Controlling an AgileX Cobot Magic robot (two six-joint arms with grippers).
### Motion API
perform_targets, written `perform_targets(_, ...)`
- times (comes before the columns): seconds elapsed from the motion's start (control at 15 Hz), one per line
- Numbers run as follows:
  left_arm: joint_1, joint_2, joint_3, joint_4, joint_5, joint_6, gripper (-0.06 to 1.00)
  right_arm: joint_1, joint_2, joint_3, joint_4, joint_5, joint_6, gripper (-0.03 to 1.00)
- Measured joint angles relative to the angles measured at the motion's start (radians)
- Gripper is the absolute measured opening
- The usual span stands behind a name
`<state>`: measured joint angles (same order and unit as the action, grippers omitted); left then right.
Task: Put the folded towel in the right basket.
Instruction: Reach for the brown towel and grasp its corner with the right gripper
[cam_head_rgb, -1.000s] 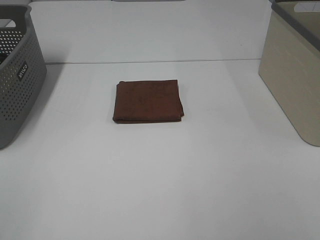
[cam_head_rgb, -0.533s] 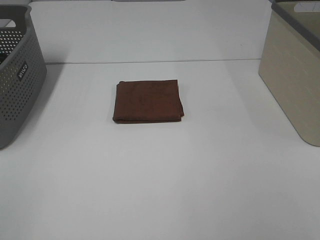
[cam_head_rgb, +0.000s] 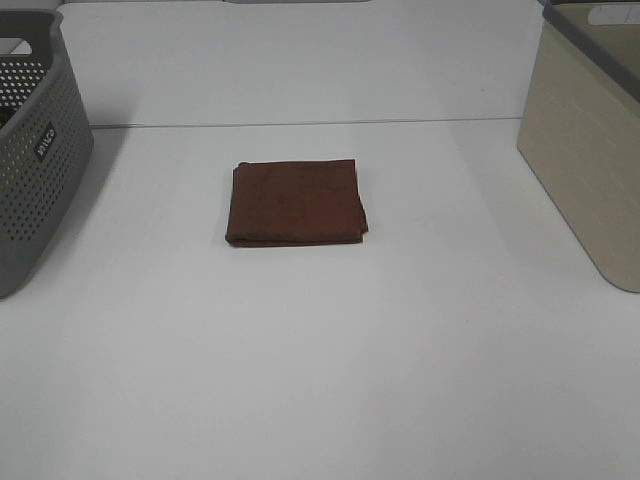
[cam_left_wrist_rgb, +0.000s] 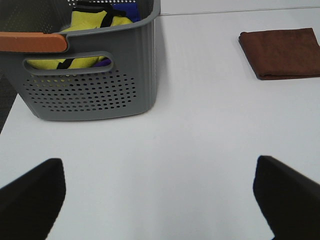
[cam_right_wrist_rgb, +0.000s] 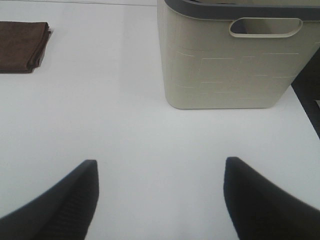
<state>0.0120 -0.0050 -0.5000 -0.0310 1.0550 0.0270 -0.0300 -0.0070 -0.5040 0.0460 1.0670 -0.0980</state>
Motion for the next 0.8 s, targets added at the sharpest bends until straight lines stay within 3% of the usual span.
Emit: perform_targets(0.8, 0.0, 0.0, 0.0, 0.0, 0.0, 0.0, 0.97, 0.0, 0.0, 0.0, 0.0, 0.0, 0.0, 0.67)
